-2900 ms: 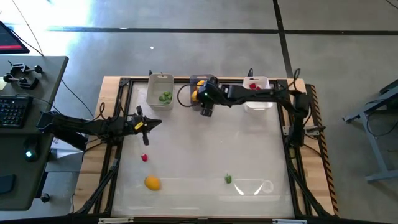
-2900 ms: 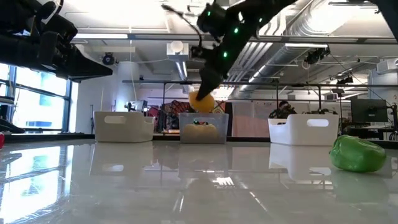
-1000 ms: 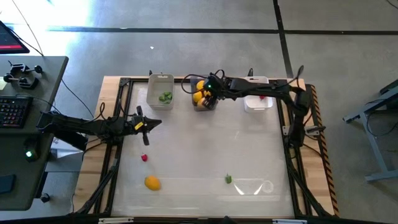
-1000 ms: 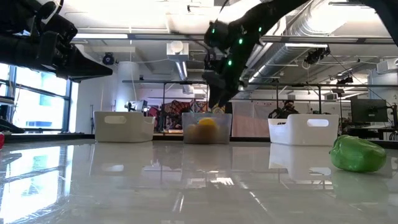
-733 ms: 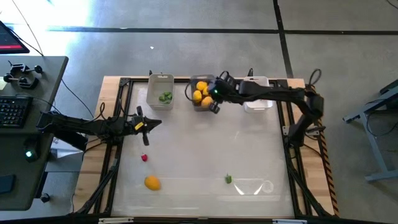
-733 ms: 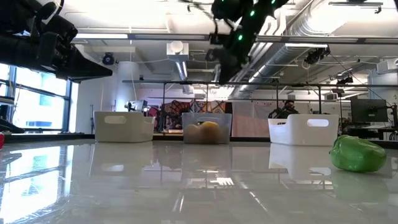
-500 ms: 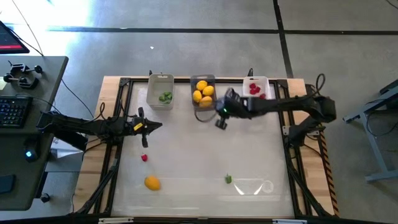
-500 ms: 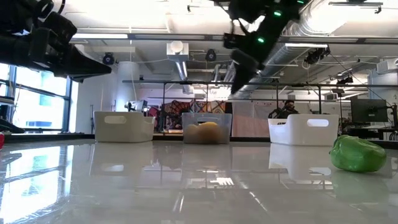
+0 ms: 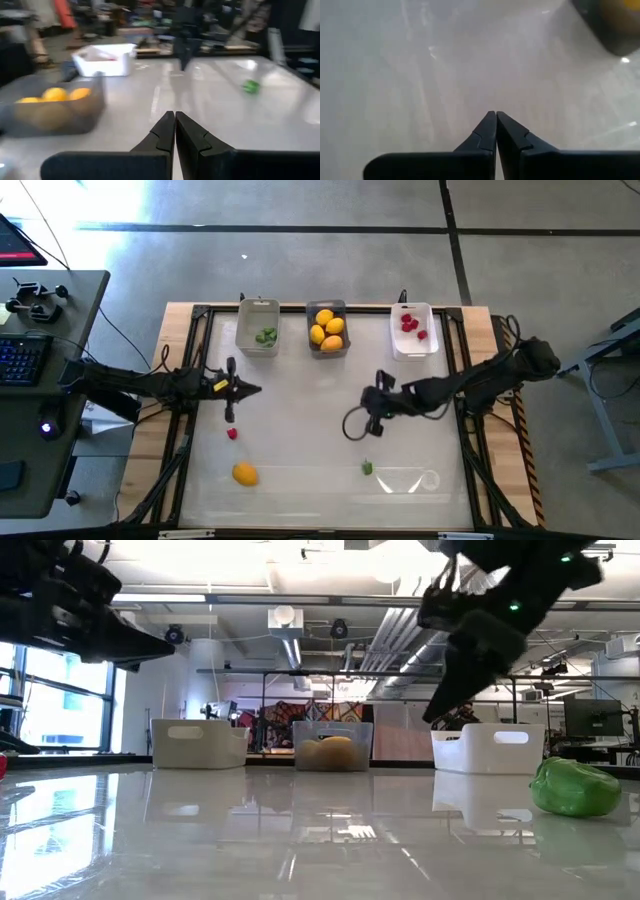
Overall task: Sort produce into baskets
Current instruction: Put the red bell pepper into the white bin
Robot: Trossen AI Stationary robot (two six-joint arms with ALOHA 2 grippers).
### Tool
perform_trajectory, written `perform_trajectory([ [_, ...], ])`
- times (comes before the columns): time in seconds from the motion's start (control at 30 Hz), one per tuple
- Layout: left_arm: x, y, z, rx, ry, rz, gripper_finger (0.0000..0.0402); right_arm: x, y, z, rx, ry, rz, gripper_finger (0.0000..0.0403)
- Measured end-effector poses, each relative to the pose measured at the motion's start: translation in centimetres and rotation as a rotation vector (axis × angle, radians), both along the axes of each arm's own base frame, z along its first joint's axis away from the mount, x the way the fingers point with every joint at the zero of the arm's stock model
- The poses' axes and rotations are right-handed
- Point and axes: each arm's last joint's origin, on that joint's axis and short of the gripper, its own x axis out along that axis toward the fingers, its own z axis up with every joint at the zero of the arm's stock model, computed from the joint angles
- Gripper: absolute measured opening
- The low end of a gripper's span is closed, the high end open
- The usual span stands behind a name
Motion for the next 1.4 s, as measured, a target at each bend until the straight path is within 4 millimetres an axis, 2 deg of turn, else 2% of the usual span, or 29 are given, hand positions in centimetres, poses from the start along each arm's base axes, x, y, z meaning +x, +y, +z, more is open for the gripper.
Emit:
perform_trajectory([
  [0.17,0.5,-1.0,1.5,0.009,0.02,-0.13,0.0,-0.2,1.1,-0.1,-0.044,-0.04,0.002,0.0],
  [0.43,2.3,-3.4,5.5,-0.031,0.25,-0.27,0.0,-0.2,1.0,-0.1,-0.072,-0.047,-0.006,0.0],
  [0.73,4.2,-8.7,5.7,-0.052,0.69,-0.4,0.0002,-0.2,1.3,-0.1,-0.079,-0.054,-0.017,0.0],
  [1.0,4.3,-11.8,5.6,0.021,1.029,-0.272,0.0034,-0.3,1.6,-0.1,-0.08,-0.055,-0.009,0.0],
  [1.2,4.0,-12.0,4.3,-0.065,1.217,-0.076,0.0086,-0.3,1.6,-0.1,-0.079,-0.056,-0.01,0.0],
  [1.4,4.4,-11.8,2.7,-0.182,1.297,0.069,0.0149,-0.3,1.6,-0.1,-0.078,-0.056,-0.01,0.0],
])
